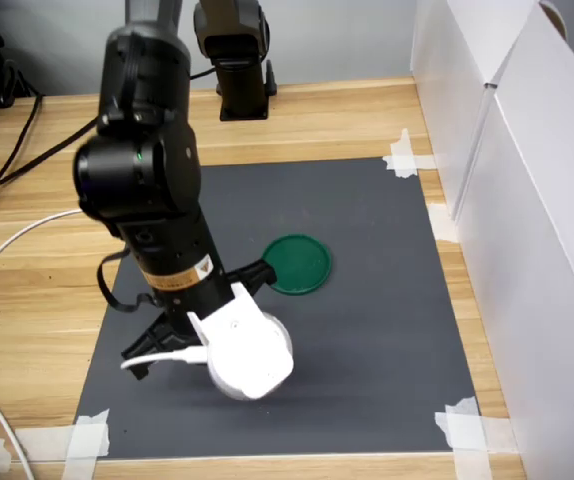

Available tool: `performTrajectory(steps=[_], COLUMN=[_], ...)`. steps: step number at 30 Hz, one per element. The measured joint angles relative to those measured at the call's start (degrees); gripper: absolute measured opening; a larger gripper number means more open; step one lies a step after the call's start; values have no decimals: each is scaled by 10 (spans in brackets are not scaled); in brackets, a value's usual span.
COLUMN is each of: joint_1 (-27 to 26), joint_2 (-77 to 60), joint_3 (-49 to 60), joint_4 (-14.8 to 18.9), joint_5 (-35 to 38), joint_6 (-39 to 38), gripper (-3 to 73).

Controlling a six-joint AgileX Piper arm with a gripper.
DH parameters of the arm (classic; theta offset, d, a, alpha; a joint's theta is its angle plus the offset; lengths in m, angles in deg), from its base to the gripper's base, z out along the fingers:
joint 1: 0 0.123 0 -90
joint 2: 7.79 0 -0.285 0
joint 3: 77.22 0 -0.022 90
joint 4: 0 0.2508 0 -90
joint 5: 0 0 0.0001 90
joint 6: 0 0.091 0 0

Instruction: Grasp a white terminal and put it in the green lid.

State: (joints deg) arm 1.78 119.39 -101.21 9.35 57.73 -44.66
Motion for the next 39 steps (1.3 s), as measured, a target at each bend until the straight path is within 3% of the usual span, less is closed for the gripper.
performTrajectory(steps=[5, 18, 27, 33, 39], joint_1=[0, 1, 72, 124, 134], joint_2=[-62, -197, -236, -236, -226], joint_3=[16, 228, 303, 322, 335], joint_4=[23, 23, -10, -53, -57], joint_5=[15, -10, -28, -39, -63], joint_6=[-28, -101, -103, -67, -61], gripper=[90, 90, 90, 90, 90])
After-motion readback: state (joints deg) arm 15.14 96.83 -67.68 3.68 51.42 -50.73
